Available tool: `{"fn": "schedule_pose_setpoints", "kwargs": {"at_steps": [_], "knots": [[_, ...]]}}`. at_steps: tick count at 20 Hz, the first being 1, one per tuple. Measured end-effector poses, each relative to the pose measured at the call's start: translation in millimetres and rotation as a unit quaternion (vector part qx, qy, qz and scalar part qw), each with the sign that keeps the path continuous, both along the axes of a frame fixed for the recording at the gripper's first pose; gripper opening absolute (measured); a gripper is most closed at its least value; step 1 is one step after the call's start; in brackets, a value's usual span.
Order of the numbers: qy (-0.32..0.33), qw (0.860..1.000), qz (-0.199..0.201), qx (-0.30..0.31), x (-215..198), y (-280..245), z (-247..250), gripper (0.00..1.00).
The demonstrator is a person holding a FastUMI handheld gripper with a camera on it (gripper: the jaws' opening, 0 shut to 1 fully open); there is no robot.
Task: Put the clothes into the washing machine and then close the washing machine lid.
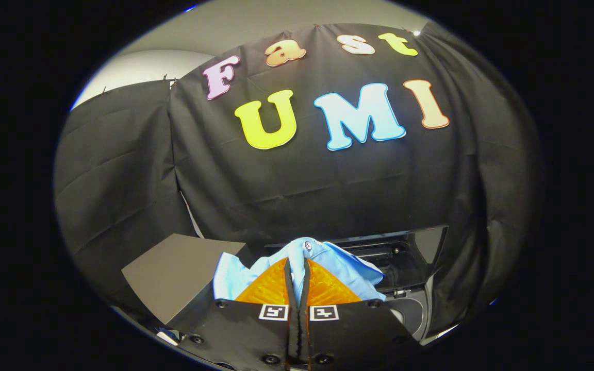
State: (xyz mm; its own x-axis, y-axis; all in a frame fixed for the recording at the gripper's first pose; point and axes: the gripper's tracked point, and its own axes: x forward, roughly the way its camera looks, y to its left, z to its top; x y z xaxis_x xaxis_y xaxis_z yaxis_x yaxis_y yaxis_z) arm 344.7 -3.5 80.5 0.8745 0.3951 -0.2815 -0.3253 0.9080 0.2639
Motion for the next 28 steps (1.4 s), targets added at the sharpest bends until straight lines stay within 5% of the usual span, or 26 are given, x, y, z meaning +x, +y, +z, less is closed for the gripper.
{"fn": "schedule_pose_setpoints", "kwargs": {"at_steps": [13, 28], "knots": [[0.094, 0.995, -0.021, -0.038, -4, -20, -109, 0.01], [0.239, 0.964, -0.058, -0.099, 15, -21, -247, 0.01]]}}
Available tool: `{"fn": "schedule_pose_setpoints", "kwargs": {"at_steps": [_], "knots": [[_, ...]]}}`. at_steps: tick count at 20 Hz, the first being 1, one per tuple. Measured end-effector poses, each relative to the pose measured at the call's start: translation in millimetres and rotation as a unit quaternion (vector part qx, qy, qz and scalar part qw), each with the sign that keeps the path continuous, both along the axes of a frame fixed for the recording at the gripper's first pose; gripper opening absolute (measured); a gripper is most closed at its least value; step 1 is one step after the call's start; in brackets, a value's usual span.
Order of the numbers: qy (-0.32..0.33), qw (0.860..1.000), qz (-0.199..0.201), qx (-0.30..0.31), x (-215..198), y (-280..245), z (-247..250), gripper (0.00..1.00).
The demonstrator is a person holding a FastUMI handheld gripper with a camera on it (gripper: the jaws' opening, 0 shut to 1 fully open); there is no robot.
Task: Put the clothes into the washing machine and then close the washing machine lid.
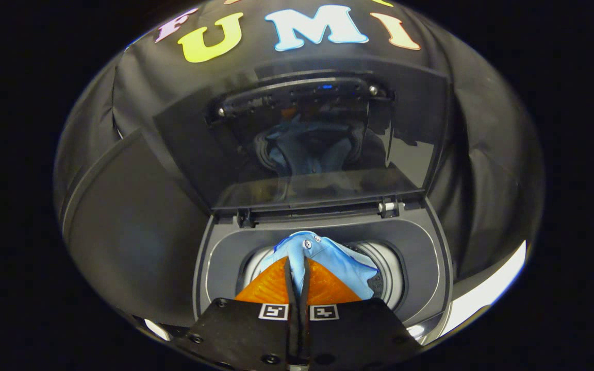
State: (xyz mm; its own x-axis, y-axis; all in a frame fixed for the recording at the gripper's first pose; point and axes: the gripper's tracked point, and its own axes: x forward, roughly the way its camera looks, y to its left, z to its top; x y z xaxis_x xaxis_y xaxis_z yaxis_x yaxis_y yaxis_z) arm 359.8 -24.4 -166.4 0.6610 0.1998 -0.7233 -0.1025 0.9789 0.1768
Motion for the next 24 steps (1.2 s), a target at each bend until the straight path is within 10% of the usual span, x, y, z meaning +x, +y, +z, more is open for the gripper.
{"fn": "schedule_pose_setpoints", "kwargs": {"at_steps": [18, 24], "knots": [[0.056, 0.998, -0.035, -0.01, 6, -1, -38, 0.01], [0.066, 0.997, -0.046, -0.004, 4, -4, -39, 0.98]]}}
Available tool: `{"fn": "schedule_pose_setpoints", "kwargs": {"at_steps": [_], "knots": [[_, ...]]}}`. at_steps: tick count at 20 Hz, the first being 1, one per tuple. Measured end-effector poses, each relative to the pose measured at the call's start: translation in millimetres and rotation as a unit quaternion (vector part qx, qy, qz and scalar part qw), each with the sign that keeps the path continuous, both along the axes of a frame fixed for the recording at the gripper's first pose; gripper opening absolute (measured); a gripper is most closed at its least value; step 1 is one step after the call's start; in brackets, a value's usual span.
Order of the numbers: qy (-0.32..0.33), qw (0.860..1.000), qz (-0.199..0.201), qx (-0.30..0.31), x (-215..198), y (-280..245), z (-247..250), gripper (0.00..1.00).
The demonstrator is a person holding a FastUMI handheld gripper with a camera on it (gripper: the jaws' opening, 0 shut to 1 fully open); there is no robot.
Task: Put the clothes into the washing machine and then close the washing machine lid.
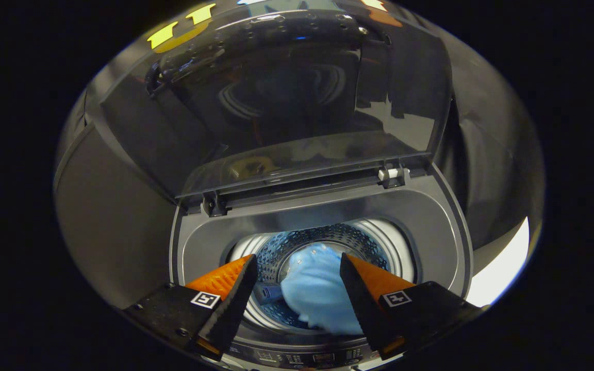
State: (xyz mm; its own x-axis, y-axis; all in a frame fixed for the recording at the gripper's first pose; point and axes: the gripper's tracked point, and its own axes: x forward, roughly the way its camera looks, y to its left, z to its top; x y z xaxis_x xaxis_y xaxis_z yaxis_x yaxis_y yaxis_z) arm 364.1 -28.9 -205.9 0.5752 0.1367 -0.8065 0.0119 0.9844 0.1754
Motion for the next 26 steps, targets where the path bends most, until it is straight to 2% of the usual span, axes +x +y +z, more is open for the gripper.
{"fn": "schedule_pose_setpoints", "kwargs": {"at_steps": [6, 11, 19, 22, 26], "knots": [[-0.007, 1.0, 0.001, 0.004, -2, 0, 8, 0.98], [-0.062, 0.998, 0.025, -0.001, -1, 0, 50, 0.98], [-0.184, 0.981, 0.021, 0.06, 8, -7, 176, 0.98], [-0.236, 0.967, 0.013, 0.096, 7, -7, 237, 0.98], [-0.297, 0.947, 0.03, 0.118, 24, 2, 308, 0.98]]}}
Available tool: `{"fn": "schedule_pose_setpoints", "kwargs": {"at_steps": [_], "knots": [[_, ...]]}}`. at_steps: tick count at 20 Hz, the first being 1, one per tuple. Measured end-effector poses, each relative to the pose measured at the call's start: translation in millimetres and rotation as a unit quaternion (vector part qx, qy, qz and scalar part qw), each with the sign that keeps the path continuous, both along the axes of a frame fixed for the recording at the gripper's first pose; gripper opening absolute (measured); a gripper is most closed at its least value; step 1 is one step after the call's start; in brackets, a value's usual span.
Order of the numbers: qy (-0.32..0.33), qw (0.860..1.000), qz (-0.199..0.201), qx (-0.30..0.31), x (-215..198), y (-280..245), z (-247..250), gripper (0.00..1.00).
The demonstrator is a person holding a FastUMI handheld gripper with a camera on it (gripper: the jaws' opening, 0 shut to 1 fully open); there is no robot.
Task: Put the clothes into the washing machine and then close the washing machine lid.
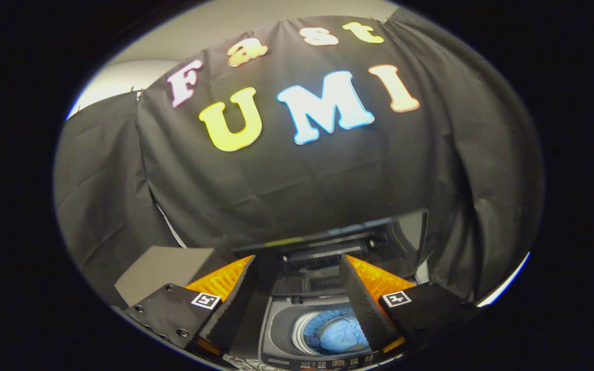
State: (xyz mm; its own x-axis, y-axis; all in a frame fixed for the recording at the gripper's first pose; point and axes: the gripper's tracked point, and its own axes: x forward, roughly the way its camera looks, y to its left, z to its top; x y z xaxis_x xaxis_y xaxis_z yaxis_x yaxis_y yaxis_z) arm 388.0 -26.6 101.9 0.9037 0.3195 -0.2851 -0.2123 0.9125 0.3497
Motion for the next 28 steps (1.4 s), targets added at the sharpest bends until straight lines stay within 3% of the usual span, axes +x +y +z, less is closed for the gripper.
{"fn": "schedule_pose_setpoints", "kwargs": {"at_steps": [3, 5, 13, 17, 28], "knots": [[-0.038, 0.999, -0.002, -0.005, 24, 8, 37, 0.98], [-0.033, 0.999, -0.001, -0.029, 42, 16, 36, 0.98], [0.015, 0.993, -0.001, -0.114, 123, 37, -33, 0.98], [0.049, 0.987, -0.024, -0.153, 155, 24, -64, 0.98], [0.096, 0.977, -0.023, -0.191, 180, 19, -106, 0.98]]}}
